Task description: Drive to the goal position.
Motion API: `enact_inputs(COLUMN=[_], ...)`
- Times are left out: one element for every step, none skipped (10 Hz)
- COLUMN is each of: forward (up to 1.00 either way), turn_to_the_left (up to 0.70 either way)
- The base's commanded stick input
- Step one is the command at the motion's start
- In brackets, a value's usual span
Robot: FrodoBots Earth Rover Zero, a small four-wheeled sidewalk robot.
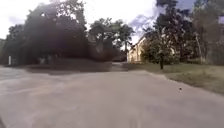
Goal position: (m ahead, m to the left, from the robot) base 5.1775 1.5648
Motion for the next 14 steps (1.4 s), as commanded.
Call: enact_inputs(forward=[0.70, 0.70, 0.70, 0.70, 0.70, 0.70, 0.70, 0.70, 0.70, 0.70, 0.70, 0.70, 0.70, 0.70], turn_to_the_left=[0.00, 0.00, 0.00, -0.27, -0.27, -0.27, -0.27, -0.27, -0.27, -0.27, -0.27, -0.27, -0.27, -0.27])
